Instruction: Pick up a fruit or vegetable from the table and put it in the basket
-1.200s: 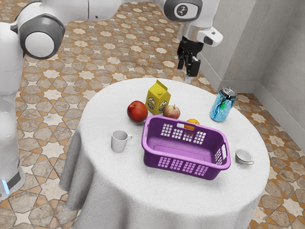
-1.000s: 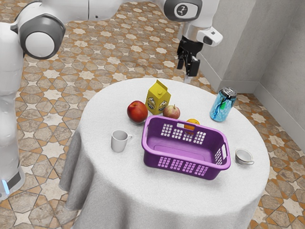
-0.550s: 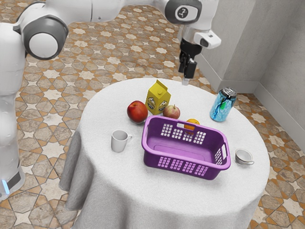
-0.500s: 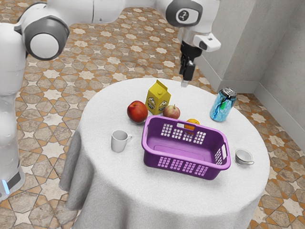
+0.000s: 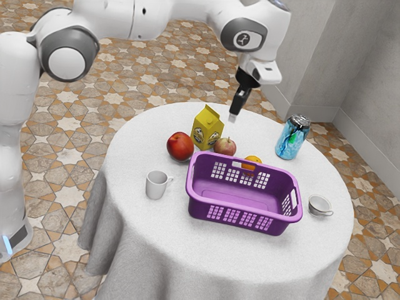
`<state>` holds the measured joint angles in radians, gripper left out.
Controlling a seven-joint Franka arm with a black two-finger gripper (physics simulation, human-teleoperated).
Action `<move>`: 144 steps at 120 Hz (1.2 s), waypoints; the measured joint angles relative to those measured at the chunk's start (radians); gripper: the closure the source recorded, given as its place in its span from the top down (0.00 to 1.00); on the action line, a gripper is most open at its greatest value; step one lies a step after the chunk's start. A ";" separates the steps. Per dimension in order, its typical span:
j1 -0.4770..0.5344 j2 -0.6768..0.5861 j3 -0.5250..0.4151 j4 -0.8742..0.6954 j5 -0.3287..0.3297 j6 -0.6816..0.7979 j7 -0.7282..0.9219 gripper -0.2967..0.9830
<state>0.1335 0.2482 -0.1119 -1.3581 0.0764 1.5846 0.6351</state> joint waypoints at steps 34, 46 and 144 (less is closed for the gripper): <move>0.001 0.014 0.023 -0.060 0.007 0.074 0.112 0.77; 0.002 0.014 0.031 -0.086 0.006 0.101 0.142 0.77; 0.002 0.017 0.037 -0.243 -0.003 0.268 0.266 0.77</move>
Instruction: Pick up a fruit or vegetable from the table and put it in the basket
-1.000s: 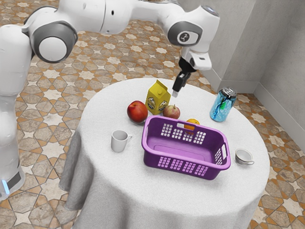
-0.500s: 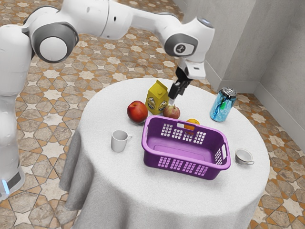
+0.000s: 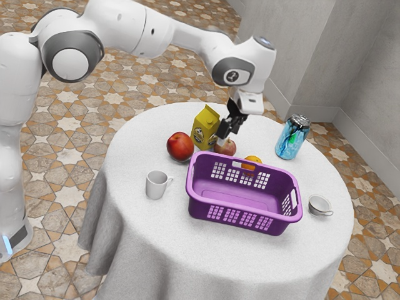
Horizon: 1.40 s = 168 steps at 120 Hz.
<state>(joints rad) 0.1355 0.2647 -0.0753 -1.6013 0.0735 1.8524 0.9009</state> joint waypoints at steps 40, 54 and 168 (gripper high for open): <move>0.001 0.011 0.000 -0.028 0.000 0.023 0.017 0.77; 0.001 0.017 0.007 -0.036 0.000 0.031 0.021 0.77; 0.001 0.020 0.011 -0.090 0.011 0.103 0.011 0.50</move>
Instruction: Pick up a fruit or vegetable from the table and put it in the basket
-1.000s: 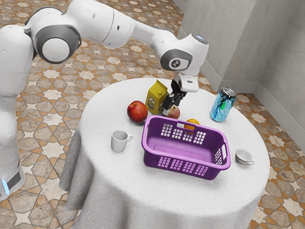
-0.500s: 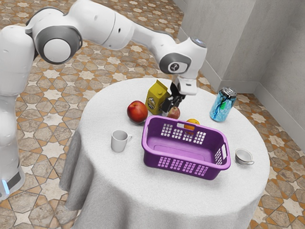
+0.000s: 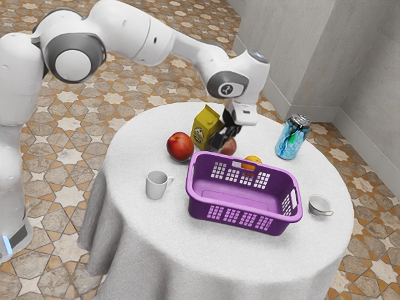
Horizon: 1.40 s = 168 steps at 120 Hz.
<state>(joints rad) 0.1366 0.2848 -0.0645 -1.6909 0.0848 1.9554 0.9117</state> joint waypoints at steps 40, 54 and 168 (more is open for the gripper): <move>-0.001 -0.038 -0.007 0.045 0.007 -0.005 -0.008 0.49; -0.001 -0.041 -0.008 0.063 0.007 -0.011 -0.009 0.48; -0.008 -0.188 -0.326 0.079 -0.132 -0.144 -0.240 0.51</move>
<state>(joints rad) 0.1285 0.0972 -0.3904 -1.6121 -0.0468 1.8112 0.6719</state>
